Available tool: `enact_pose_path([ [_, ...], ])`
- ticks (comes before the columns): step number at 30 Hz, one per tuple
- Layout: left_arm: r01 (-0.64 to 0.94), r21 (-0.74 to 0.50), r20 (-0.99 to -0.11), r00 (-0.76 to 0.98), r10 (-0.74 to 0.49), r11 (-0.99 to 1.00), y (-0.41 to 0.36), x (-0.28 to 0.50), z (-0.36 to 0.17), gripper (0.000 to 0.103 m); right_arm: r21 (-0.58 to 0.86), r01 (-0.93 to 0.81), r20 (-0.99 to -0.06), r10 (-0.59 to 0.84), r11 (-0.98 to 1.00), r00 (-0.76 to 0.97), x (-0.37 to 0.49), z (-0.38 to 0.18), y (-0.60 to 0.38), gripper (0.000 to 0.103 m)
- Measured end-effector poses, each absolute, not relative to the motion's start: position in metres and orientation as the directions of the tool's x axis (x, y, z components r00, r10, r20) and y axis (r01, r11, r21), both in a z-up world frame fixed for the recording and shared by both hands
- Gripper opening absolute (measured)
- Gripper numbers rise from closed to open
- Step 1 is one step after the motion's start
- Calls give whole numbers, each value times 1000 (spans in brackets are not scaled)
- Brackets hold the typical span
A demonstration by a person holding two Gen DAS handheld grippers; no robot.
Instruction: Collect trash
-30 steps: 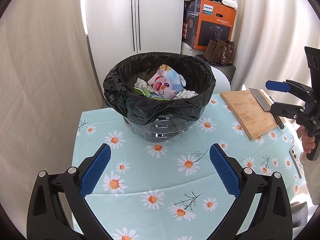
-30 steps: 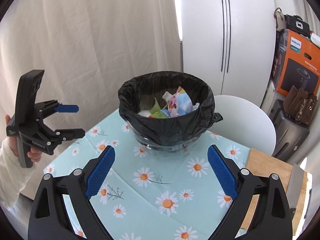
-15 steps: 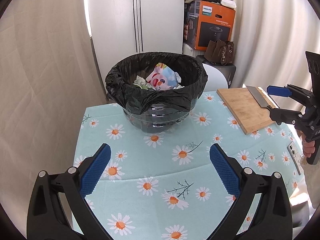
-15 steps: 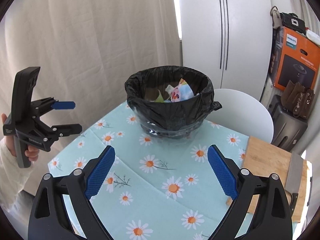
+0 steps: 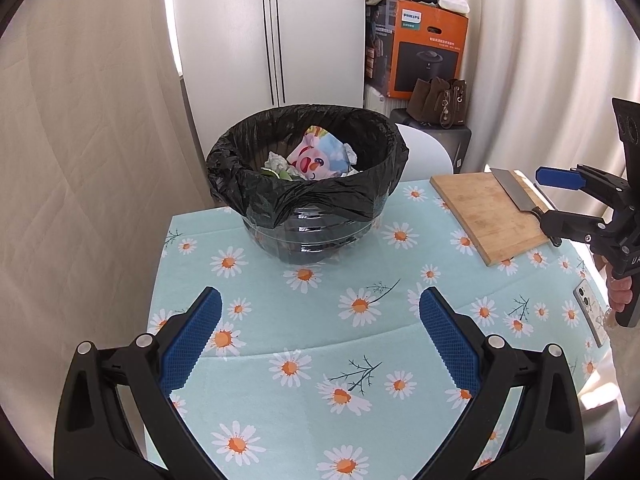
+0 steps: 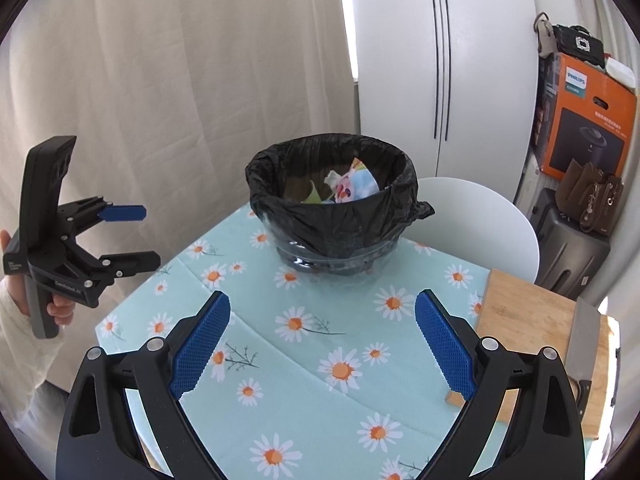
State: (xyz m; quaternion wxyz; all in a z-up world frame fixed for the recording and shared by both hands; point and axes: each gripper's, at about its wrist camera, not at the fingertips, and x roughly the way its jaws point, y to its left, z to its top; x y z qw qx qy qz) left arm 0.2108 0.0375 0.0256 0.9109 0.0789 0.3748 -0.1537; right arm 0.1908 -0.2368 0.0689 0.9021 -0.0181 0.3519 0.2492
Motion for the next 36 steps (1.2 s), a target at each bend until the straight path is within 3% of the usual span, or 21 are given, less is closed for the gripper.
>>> enact_pose_path([
  [36, 355, 40, -721, 657, -219, 934, 38, 203, 30, 97, 147, -448, -635, 431, 882, 641, 179, 69, -232, 89],
])
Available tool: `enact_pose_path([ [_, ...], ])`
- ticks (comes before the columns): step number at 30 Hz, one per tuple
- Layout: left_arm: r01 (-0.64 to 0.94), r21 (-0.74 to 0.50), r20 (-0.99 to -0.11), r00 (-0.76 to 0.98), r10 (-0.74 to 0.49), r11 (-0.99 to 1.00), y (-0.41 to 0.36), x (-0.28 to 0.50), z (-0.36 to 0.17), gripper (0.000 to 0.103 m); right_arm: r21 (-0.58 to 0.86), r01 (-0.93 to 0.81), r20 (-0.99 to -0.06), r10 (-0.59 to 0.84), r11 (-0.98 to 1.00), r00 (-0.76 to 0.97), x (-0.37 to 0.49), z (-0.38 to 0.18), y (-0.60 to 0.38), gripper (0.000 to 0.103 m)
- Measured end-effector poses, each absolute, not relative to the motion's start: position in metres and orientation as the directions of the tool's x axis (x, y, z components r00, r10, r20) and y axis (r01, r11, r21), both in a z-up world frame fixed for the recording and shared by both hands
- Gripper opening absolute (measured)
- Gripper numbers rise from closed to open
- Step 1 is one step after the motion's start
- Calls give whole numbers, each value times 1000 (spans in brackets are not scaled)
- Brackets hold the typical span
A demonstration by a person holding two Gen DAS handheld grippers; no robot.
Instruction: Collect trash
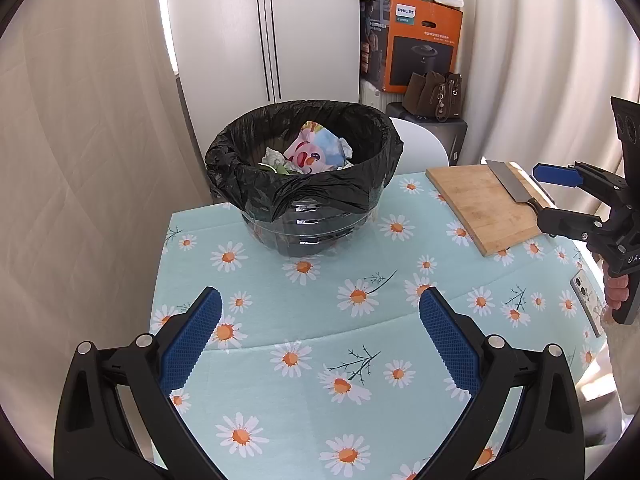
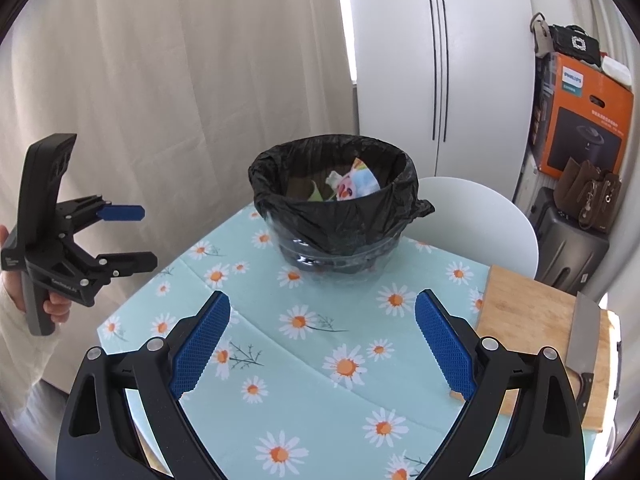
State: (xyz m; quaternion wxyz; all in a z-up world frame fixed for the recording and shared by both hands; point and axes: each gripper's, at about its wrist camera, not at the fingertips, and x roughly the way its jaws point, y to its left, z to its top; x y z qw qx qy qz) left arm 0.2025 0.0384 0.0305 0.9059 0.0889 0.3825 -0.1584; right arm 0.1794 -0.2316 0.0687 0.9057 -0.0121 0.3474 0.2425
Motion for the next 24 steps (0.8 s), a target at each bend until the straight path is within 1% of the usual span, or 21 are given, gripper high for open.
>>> enact_pose_path([
  [17, 352, 41, -722, 658, -217, 935, 38, 207, 27, 97, 139, -455, -651, 427, 880, 627, 182, 64, -227, 89],
  [21, 369, -8, -713, 650, -264, 929, 42, 209, 30, 97, 138, -461, -653, 430, 877, 623, 185, 62, -226, 89],
  [24, 356, -9, -704, 661, -258, 935, 43, 213, 32, 97, 140, -461, -654, 431, 876, 621, 188, 59, -225, 89],
])
